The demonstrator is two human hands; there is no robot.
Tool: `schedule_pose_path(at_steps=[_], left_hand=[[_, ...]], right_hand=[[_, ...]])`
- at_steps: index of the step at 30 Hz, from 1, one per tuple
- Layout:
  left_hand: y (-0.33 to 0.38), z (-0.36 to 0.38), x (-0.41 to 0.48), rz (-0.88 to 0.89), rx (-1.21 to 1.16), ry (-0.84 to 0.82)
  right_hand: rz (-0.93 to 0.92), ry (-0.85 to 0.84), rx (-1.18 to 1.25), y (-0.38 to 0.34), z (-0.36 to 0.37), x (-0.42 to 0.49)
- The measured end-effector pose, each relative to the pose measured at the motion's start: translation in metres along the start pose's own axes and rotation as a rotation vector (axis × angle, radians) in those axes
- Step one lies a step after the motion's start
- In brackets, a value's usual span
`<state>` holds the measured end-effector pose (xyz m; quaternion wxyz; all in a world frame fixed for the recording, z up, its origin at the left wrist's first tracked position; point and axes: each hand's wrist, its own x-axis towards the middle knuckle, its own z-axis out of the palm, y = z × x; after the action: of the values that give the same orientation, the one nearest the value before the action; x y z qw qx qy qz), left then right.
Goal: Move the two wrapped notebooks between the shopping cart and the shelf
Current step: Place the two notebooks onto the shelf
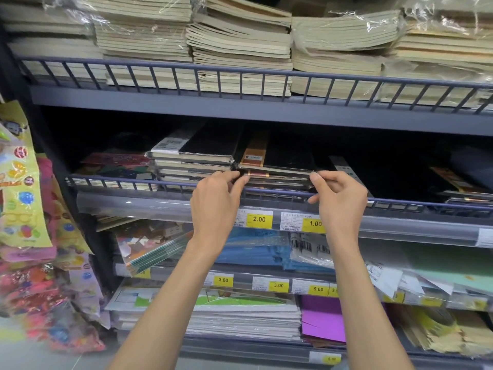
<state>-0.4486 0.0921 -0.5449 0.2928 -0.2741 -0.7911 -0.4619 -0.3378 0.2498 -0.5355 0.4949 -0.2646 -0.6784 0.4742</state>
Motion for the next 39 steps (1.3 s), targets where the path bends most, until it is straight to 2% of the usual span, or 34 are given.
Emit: schedule_pose_path(at_steps=[10,26,31,39], left_hand=[[0.002,-0.002,0.002,-0.053,-0.09,-0.011],[0.005,-0.002,0.004,0.05,-0.044,0.044],[0.0,-0.008,0.001,0.049,0.117,0.007],[0.0,-0.005,0.005,-0.059,0.026,-0.104]], right_hand=[[-0.041,-0.028,-0.029,0.002,-0.017,0.002],[-0.027,-0.044,0.013,0.002,-0.009,0.002],[-0.006,-0.101,0.027,0.003,-0.007,-0.002],[0.019,-0.101,0.011,0.004,0.0,-0.005]])
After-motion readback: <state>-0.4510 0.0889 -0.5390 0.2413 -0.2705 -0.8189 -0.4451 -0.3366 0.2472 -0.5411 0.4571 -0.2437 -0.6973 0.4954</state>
